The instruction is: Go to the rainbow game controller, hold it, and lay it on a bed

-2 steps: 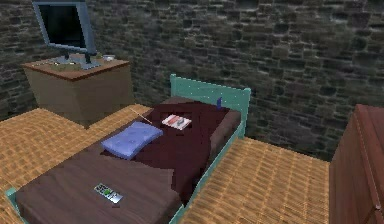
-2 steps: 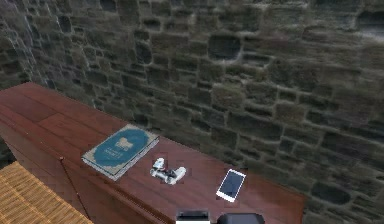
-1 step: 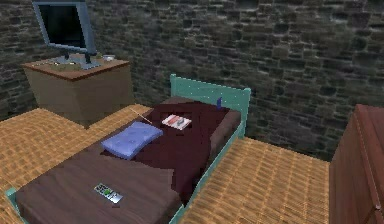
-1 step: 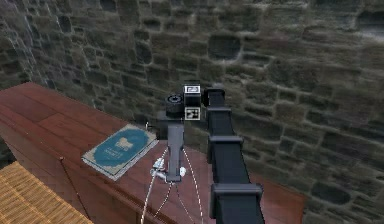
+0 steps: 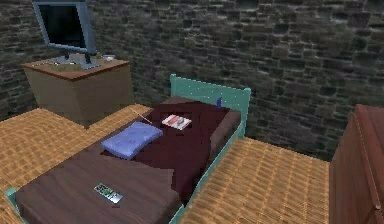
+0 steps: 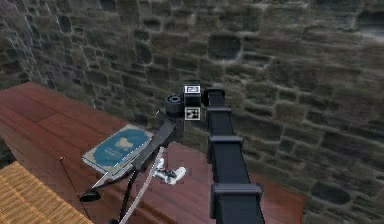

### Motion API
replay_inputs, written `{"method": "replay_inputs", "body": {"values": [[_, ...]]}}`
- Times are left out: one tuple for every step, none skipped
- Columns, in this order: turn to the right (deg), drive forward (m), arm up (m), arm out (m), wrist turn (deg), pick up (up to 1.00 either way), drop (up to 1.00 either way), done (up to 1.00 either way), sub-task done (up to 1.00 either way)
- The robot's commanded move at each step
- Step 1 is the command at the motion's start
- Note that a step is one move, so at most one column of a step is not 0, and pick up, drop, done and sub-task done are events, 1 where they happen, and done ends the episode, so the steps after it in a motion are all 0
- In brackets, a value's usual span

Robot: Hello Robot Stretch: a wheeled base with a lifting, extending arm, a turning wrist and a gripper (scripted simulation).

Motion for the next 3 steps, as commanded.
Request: {"method": "replay_inputs", "body": {"values": [[0.0,0.00,0.00,0.00,45.0,0.00,0.00,0.00,0.00],[0.0,0.00,0.00,0.00,45.0,0.00,0.00,0.00,0.00],[0.0,0.00,0.00,0.00,27.0,0.00,0.00,0.00,0.00]]}}
